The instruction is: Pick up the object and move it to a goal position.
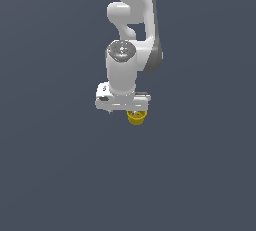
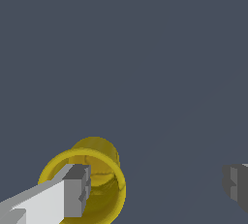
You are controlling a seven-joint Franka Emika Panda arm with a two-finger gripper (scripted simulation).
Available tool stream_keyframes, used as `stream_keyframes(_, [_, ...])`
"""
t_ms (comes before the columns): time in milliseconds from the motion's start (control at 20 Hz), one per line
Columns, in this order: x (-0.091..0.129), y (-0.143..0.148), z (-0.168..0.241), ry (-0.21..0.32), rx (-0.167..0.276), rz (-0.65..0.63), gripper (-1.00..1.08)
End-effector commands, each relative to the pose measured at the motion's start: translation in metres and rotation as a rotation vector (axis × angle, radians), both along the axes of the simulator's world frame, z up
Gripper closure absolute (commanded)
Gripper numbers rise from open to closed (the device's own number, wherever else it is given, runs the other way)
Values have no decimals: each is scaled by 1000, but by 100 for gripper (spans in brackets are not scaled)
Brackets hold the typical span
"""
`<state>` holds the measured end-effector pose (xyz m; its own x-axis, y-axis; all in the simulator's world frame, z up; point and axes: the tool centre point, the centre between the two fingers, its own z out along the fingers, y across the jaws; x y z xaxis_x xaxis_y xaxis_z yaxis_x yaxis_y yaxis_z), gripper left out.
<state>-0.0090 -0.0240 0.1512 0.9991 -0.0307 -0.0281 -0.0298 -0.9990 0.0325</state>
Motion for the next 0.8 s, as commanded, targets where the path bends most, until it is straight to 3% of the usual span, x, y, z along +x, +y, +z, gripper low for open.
stream_keyframes(0, [0, 0, 0, 0, 0, 0, -20])
stream_keyframes(750, [-9, -1, -8, 6, 20, -22, -20])
